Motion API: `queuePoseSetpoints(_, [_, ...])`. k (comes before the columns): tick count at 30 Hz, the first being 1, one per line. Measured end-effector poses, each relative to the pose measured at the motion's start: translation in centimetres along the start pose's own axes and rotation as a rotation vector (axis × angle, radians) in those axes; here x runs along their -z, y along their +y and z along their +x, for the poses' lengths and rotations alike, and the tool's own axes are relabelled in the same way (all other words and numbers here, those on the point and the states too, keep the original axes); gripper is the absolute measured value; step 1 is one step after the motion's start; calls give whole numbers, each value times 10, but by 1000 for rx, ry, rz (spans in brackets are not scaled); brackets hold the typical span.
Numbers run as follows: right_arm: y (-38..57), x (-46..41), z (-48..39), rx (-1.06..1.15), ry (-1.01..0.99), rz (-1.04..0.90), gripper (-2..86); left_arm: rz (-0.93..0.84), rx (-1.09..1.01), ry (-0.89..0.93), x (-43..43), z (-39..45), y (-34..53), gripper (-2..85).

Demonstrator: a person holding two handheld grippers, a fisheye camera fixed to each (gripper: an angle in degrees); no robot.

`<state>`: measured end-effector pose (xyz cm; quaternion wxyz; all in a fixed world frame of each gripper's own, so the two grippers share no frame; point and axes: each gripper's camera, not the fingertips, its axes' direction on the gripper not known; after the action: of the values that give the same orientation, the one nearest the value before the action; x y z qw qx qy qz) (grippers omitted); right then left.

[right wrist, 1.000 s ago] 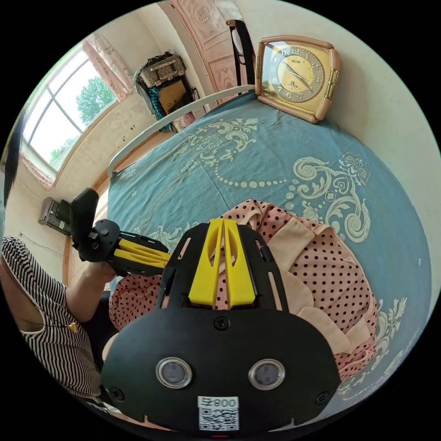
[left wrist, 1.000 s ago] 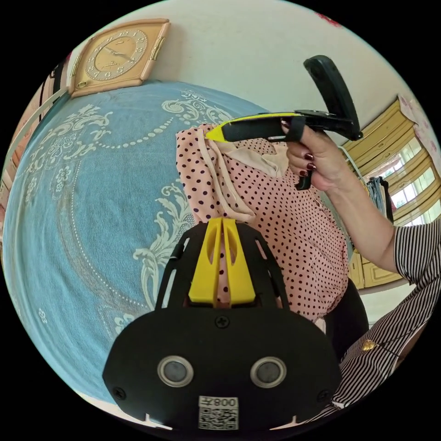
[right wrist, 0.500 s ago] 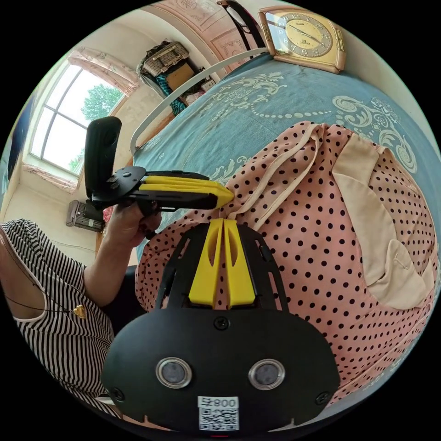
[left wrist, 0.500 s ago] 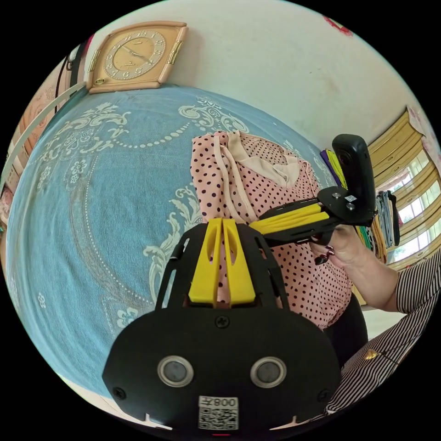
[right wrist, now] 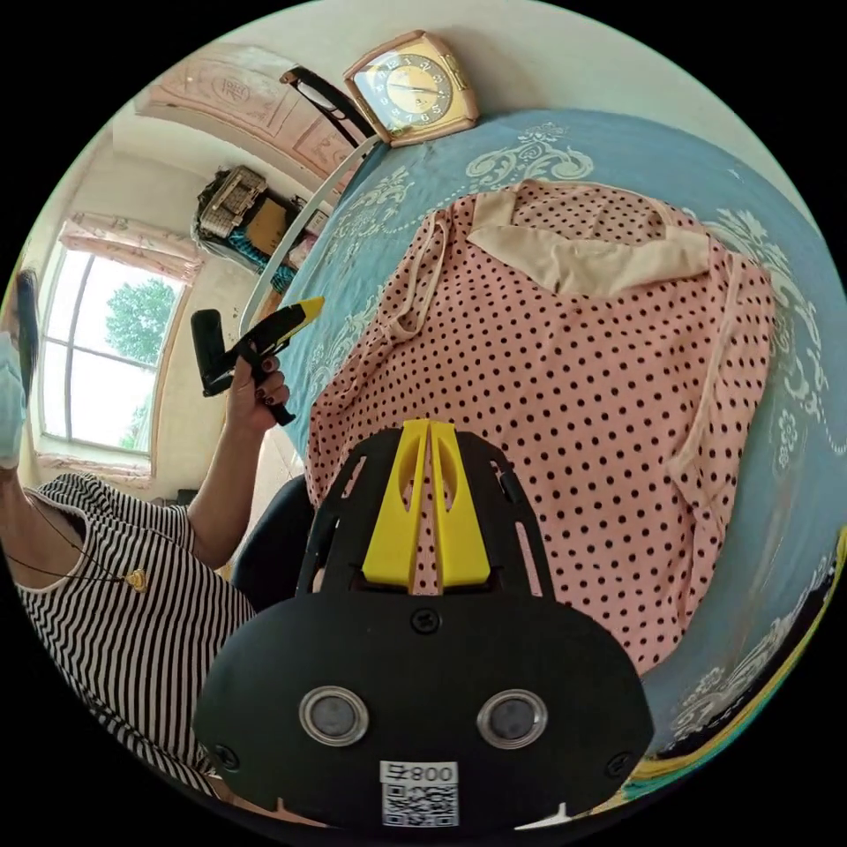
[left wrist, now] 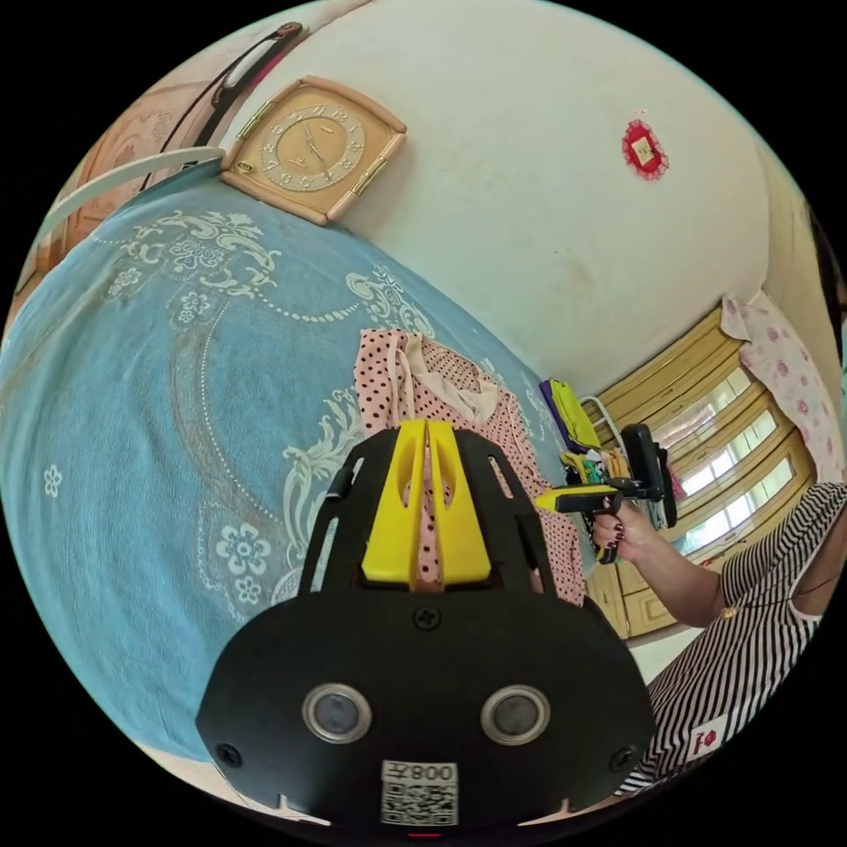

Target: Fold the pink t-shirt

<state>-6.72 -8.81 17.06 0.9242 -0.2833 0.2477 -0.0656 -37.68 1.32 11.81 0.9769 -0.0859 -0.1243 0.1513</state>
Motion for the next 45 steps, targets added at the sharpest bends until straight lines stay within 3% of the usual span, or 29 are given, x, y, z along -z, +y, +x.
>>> queuePoseSetpoints(8, [123,29,40,-207,-32,40,1,-191,20,-44,45,17,42,64])
queuePoseSetpoints(14, [193,42,60,-291,-90,83,1,-383,63,-87,32,28,87,78])
queuePoseSetpoints(21, [254,47,77,-345,-110,124,6,-492,117,-64,11,30,116,90])
queuePoseSetpoints(32, [283,19,110,-430,-52,38,61,-716,179,-99,-66,23,134,126])
queuePoseSetpoints(45, [239,-47,133,-479,-27,-177,80,-944,289,-179,-165,8,146,135])
